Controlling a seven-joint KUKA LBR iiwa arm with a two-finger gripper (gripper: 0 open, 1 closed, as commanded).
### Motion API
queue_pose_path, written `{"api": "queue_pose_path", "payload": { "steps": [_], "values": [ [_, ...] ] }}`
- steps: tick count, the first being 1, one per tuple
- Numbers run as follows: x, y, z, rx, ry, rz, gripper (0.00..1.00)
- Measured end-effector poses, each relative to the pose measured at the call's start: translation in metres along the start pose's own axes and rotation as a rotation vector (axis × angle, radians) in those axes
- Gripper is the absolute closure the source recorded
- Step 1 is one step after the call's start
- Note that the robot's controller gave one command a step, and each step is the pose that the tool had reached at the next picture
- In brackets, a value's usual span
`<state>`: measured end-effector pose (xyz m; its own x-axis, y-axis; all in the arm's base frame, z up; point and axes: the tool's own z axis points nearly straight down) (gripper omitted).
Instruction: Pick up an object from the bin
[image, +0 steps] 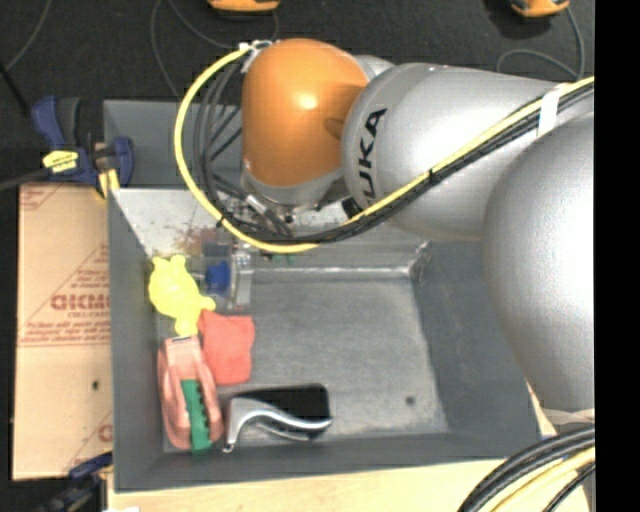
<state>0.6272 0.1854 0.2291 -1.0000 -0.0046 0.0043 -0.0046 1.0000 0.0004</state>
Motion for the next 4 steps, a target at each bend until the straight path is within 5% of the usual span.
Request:
{"api": "queue_pose_path", "payload": {
  "steps": [1,3,4],
  "values": [
    [-0.002,-0.001,-0.005,-0.001,-0.008,0.003,0.00],
    [0.016,0.010,0.049,0.000,-0.011,-0.097,0.00],
    [0.004,0.045,0.108,-0.002,-0.019,-0.100,0.00]
  ]
}}
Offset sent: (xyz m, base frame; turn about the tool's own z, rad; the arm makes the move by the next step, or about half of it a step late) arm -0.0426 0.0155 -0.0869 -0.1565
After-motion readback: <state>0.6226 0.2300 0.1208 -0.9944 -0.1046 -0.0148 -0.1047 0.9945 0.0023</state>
